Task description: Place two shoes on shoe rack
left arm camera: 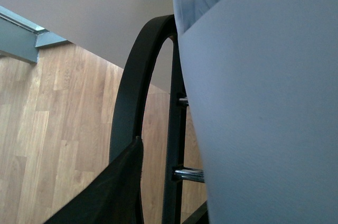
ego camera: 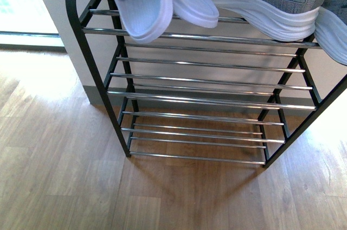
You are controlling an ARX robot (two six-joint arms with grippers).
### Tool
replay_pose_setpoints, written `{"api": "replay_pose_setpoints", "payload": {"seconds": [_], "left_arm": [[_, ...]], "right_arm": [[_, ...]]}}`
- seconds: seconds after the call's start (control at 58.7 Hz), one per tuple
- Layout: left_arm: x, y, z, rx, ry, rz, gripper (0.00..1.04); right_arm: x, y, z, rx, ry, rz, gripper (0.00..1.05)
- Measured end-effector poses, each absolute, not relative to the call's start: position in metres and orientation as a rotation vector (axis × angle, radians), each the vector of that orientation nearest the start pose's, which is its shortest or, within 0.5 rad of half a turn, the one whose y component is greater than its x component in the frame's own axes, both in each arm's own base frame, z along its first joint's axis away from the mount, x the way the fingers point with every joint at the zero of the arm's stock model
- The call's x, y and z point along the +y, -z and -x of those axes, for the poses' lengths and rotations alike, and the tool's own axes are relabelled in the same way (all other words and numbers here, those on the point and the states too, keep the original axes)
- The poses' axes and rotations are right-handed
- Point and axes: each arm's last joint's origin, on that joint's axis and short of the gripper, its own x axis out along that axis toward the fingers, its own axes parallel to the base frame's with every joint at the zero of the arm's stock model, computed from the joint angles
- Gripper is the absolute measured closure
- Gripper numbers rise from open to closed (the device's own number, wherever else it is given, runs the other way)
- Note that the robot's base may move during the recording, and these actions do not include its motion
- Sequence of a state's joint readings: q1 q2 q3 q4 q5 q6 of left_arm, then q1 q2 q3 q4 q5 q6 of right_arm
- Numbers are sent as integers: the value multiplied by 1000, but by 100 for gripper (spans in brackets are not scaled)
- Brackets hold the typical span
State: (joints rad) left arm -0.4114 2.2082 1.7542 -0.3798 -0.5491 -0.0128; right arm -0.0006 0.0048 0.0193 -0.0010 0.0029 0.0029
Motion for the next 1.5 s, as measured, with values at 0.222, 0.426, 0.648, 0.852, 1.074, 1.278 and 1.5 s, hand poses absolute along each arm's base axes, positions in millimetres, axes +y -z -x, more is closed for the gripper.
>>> {"api": "replay_pose_setpoints", "payload": {"seconds": [0.222,0.426,0.648,0.852,1.074,1.278,1.5], "left_arm": [[-167,-207,-450,725,-191,-370,10],[-161,-215,-450,716,-199,-365,9],[-150,-228,-459,668,-232,-490,9],[-156,-232,-460,658,-190,-621,9],[-162,-236,-460,620,-189,-711,9],[-163,-238,-462,593,-199,-727,9],[-169,-230,-459,716,-33,-636,9]], "right_arm": [[0,-170,-97,-14,3,-3,9],[0,-170,-97,-14,3,-3,9],[0,-170,-97,-14,3,-3,9],[0,-170,-97,-14,3,-3,9],[0,-170,-97,-14,3,-3,9],[0,-170,-97,-14,3,-3,9],[0,-170,-97,-14,3,-3,9]]}}
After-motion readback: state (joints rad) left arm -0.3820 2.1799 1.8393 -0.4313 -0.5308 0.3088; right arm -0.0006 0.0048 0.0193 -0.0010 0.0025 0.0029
